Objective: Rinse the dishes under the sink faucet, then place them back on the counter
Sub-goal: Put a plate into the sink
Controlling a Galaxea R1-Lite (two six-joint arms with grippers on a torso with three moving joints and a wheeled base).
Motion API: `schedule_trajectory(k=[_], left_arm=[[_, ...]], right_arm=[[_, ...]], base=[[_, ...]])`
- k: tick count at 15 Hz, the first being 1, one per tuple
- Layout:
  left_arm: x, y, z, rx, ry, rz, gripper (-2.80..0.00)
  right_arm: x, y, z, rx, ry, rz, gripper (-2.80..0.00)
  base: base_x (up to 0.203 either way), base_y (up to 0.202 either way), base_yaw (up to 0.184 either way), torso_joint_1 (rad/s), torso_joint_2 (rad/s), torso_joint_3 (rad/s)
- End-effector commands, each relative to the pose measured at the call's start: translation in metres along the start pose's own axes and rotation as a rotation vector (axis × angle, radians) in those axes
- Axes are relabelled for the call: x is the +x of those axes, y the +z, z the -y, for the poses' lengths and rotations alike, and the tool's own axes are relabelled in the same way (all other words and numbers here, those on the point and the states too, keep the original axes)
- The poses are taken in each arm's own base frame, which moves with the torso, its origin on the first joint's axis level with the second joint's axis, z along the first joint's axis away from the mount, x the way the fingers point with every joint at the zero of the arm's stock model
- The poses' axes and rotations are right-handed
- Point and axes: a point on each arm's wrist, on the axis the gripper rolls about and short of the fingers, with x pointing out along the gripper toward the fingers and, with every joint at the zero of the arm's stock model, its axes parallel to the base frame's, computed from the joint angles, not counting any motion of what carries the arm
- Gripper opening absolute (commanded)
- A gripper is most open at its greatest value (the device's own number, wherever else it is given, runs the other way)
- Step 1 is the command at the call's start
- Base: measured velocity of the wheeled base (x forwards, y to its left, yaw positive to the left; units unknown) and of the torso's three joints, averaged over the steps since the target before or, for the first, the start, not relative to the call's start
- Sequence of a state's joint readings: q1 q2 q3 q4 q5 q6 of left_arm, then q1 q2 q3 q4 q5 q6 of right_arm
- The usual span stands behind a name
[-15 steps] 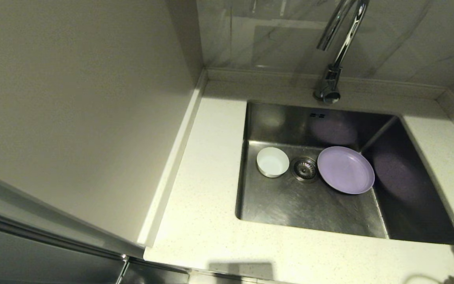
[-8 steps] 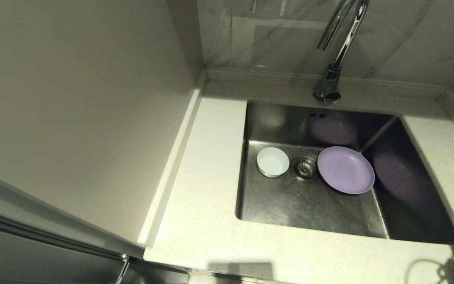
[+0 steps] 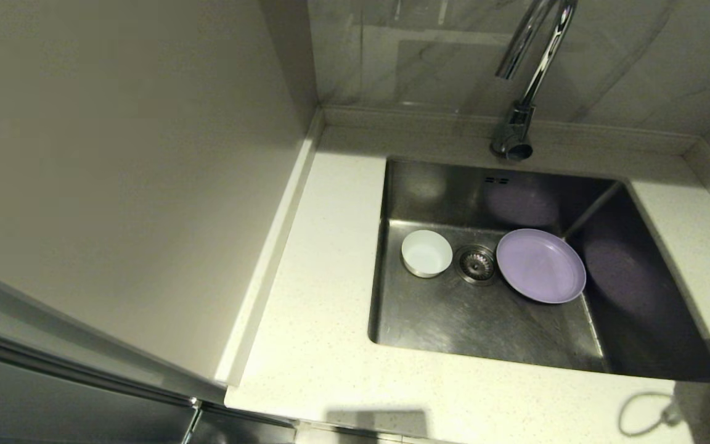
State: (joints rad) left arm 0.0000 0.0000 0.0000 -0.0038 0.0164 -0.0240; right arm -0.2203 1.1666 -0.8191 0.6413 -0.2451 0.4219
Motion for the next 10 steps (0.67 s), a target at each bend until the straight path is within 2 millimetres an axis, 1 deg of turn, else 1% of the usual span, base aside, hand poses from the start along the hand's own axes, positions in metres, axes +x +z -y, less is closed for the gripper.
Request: schedule_trajectory(k=[1, 3, 7, 10], left_arm=[[0.000, 0.000, 0.000, -0.001, 0.000, 0.002, -2.80], [0.000, 0.000, 0.000, -0.001, 0.000, 0.002, -2.80], [0.000, 0.000, 0.000, -0.001, 0.000, 0.002, -2.80], [0.000, 0.000, 0.000, -0.001, 0.000, 0.002, -2.80]], right_arm=[[0.006, 0.001, -0.005, 0.005, -0.007, -0.028, 0.00], [0.011, -0.001, -0.005, 0.005, -0.018, -0.050, 0.00], [0.031, 0.008, -0.015, 0.053, -0.035, -0.032, 0.00], [0.043, 0.014, -0.021, 0.074, -0.053, -0.052, 0.00]], base=[[0.000, 0.000, 0.000, 0.000, 0.00, 0.000], [0.000, 0.000, 0.000, 0.000, 0.00, 0.000], [0.000, 0.000, 0.000, 0.000, 0.00, 0.000], [0.000, 0.000, 0.000, 0.000, 0.00, 0.000]])
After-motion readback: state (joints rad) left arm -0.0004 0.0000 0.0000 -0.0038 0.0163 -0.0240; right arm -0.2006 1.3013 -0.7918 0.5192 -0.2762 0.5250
